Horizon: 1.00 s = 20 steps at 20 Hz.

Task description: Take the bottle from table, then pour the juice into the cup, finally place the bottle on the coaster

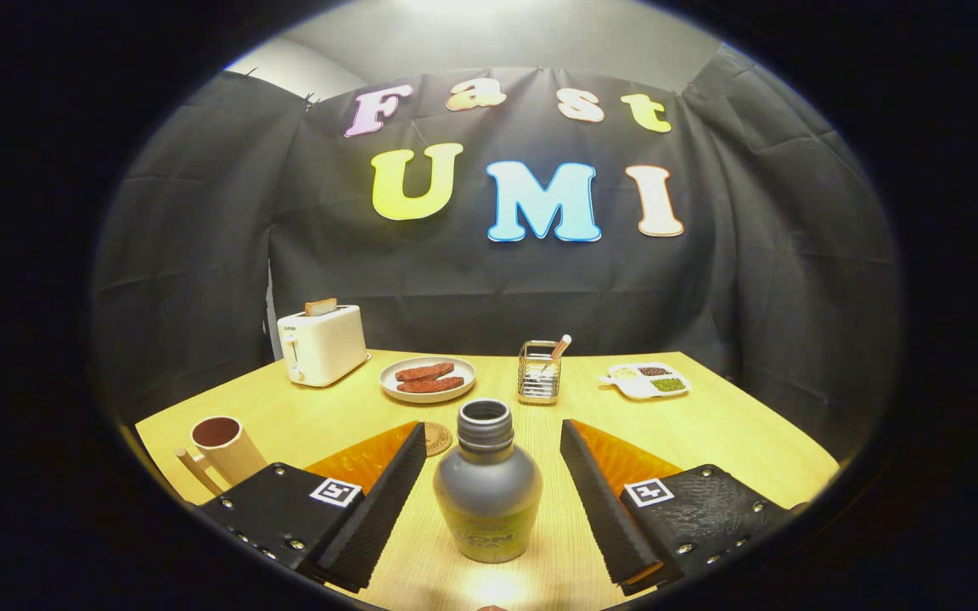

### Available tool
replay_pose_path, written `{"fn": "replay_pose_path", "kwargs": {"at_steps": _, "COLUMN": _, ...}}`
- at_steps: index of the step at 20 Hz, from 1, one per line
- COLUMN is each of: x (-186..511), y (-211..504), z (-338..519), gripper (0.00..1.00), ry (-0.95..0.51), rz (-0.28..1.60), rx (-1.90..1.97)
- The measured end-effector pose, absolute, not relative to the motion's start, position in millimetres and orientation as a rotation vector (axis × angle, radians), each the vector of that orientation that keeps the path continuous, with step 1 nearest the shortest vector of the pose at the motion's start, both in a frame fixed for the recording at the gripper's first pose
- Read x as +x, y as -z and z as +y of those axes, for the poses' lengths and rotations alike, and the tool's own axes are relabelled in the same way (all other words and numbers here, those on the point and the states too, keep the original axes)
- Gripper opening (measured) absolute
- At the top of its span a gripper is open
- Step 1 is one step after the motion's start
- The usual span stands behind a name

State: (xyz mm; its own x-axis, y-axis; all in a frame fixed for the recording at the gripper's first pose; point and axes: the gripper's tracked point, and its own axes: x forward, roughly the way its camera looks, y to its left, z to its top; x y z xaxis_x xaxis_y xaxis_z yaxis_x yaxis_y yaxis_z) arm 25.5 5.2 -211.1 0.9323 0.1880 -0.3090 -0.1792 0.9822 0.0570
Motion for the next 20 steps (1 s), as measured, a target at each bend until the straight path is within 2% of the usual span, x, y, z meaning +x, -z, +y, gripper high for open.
{"fn": "replay_pose_path", "kwargs": {"at_steps": 11, "x": 10, "y": 288, "z": 3, "gripper": 0.97, "ry": -0.207, "rz": 0.495, "rx": -0.005}}
{"fn": "replay_pose_path", "kwargs": {"at_steps": 19, "x": 1, "y": 313, "z": 7, "gripper": 0.95, "ry": -0.216, "rz": 0.562, "rx": 0.011}}
{"fn": "replay_pose_path", "kwargs": {"at_steps": 20, "x": 1, "y": 314, "z": 8, "gripper": 0.81, "ry": -0.213, "rz": 0.566, "rx": 0.007}}
